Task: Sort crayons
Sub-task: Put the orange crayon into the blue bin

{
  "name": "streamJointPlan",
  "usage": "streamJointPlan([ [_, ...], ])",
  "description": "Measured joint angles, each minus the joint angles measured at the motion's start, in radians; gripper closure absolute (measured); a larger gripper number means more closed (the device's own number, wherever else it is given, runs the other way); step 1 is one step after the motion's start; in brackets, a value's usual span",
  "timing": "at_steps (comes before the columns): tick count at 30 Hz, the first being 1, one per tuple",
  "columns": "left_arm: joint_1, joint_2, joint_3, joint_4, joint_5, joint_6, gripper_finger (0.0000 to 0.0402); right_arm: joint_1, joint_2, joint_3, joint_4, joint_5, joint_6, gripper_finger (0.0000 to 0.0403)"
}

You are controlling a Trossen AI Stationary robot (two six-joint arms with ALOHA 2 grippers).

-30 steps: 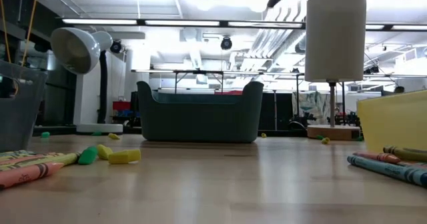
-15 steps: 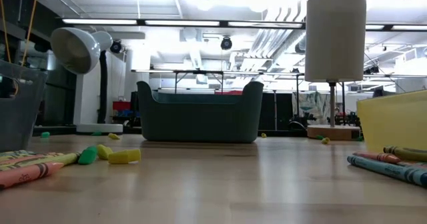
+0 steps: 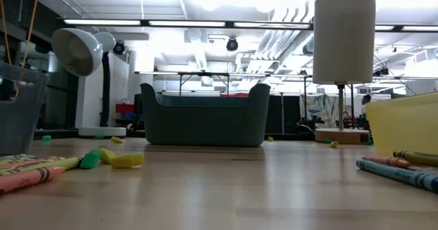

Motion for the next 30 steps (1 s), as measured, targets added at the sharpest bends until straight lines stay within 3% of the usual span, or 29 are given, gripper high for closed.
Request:
streamJointPlan([
  [8, -0.003, 0.115, 0.055, -0.088, 0.031, -0.083, 0.0327, 0.0, 0.0, 0.0, -0.03, 0.0, -0.026, 0.0197],
  [14, -0.028, 0.114, 0.055, -0.183, -0.035, -0.15, 0.0342, 0.001, 0.0, 0.0, -0.051, -0.004, -0.026, 0.0197],
  [30, -0.035, 0.124, 0.043, -0.161, -0.044, -0.232, 0.0315, 0.001, 0.0, 0.0, -0.055, -0.008, -0.004, 0.0197],
])
